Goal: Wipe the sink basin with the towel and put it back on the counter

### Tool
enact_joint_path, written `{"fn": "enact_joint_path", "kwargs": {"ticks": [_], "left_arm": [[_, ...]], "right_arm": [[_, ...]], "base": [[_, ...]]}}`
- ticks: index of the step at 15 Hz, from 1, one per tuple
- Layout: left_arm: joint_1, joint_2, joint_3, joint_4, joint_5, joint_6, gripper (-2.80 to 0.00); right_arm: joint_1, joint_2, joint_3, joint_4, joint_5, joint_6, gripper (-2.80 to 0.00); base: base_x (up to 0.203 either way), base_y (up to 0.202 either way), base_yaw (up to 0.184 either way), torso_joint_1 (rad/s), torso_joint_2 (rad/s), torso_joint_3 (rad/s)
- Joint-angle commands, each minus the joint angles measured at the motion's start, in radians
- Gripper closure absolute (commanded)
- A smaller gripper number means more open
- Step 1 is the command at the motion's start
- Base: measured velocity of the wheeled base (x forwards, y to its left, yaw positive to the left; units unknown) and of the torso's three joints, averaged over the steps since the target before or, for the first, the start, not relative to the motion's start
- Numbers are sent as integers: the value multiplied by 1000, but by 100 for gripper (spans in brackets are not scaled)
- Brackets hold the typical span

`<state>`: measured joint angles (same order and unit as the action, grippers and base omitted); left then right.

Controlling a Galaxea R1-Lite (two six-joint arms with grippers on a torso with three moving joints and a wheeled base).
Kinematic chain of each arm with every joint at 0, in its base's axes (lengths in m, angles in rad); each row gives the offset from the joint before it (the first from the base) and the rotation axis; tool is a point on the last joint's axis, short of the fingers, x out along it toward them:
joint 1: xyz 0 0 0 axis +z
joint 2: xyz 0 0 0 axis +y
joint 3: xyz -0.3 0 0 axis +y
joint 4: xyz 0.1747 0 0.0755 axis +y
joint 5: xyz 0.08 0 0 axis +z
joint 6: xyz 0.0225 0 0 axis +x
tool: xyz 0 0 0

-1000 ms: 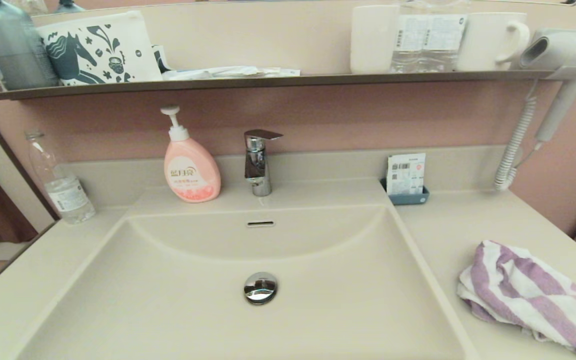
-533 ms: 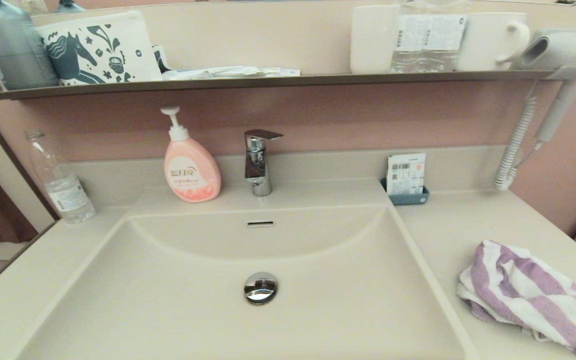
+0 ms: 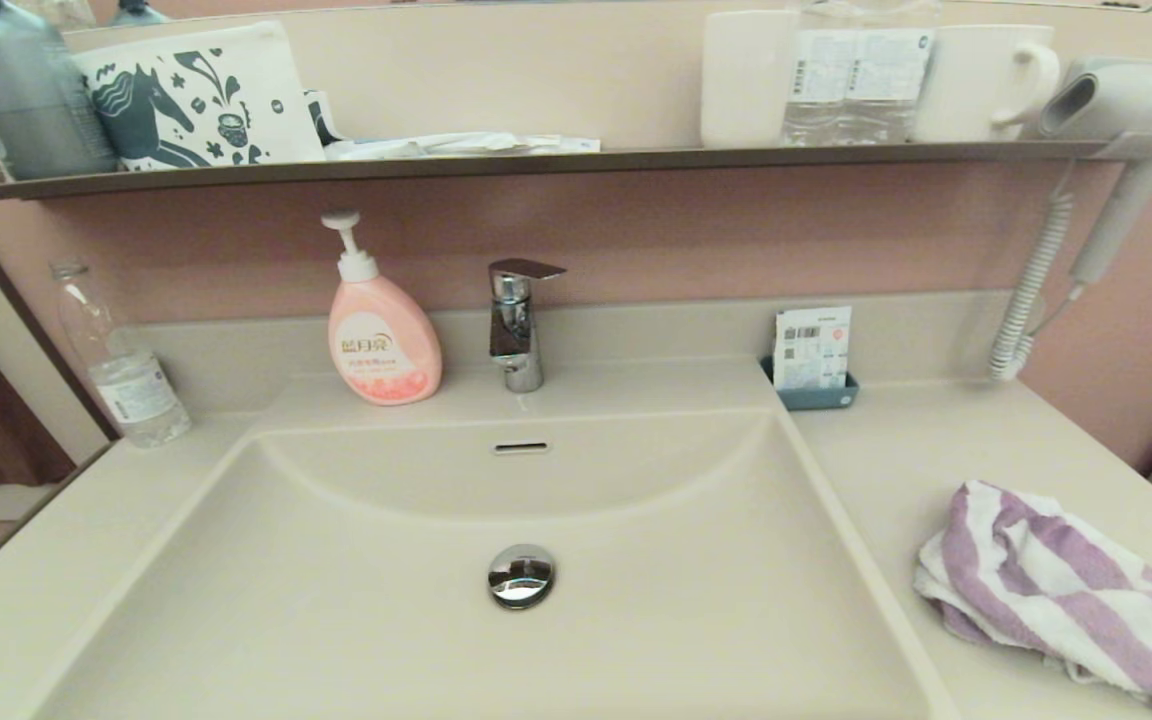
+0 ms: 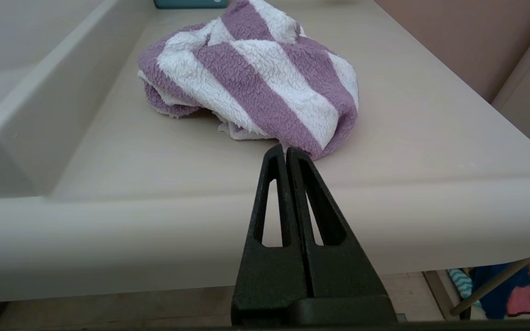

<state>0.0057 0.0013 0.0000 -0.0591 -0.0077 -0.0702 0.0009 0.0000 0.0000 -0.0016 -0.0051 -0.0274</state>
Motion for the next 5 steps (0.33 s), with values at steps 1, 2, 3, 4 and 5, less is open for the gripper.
{"fn": "enact_joint_path", "kwargs": {"ticks": [1, 2, 3, 4, 5], "left_arm": [[0, 0, 0, -1, -1, -1, 0], [0, 0, 0, -1, 0, -1, 0], [0, 0, 0, -1, 0, 0, 0], [0, 0, 0, -1, 0, 0, 0], [0, 0, 0, -1, 0, 0, 0]], "right_arm": [[1, 0, 0, -1, 1, -1, 0], [1, 0, 0, 0, -1, 6, 0], [1, 0, 0, -1, -1, 18, 0], [1, 0, 0, -3, -3, 31, 0], [0, 0, 0, -3, -3, 42, 0]], "base": [[0, 0, 0, 0, 0, 0], [0, 0, 0, 0, 0, 0], [0, 0, 0, 0, 0, 0], [0, 0, 0, 0, 0, 0], [0, 0, 0, 0, 0, 0]]}}
